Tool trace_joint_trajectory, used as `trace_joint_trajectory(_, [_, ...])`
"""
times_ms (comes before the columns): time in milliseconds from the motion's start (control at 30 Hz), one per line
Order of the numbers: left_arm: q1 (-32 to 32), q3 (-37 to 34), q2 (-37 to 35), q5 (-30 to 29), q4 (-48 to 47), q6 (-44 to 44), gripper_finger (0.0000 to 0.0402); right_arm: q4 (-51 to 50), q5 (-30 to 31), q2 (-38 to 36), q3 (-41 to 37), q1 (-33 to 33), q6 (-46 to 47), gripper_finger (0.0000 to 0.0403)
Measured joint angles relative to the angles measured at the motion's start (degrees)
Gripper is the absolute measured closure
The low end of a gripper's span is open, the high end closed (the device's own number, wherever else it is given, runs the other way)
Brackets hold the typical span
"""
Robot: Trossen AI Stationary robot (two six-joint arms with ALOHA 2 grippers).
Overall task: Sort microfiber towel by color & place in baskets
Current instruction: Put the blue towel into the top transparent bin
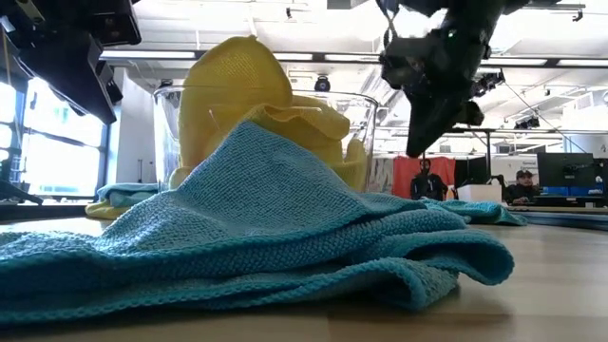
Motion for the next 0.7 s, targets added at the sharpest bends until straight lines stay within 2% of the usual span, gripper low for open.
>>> trace_joint_trajectory(300, [2.92, 0.0, -0.17, -1.45, -0.49, 1.82, 0.0402, -0.89, 0.93, -1.79, 0.0, -18.72, -7.22, 0.0403])
trace_joint_trajectory(567, [12.79, 0.0, -2.23, -0.65, -3.52, 7.28, 0.0402, 6.01, 1.54, -0.35, 0.0, -33.26, -15.28, 0.04])
trace_joint_trajectory(700, [17.33, 0.0, -3.74, 1.02, -5.3, 7.96, 0.0402, 7.07, 0.68, 2.41, 0.0, -37.85, -15.84, 0.0365])
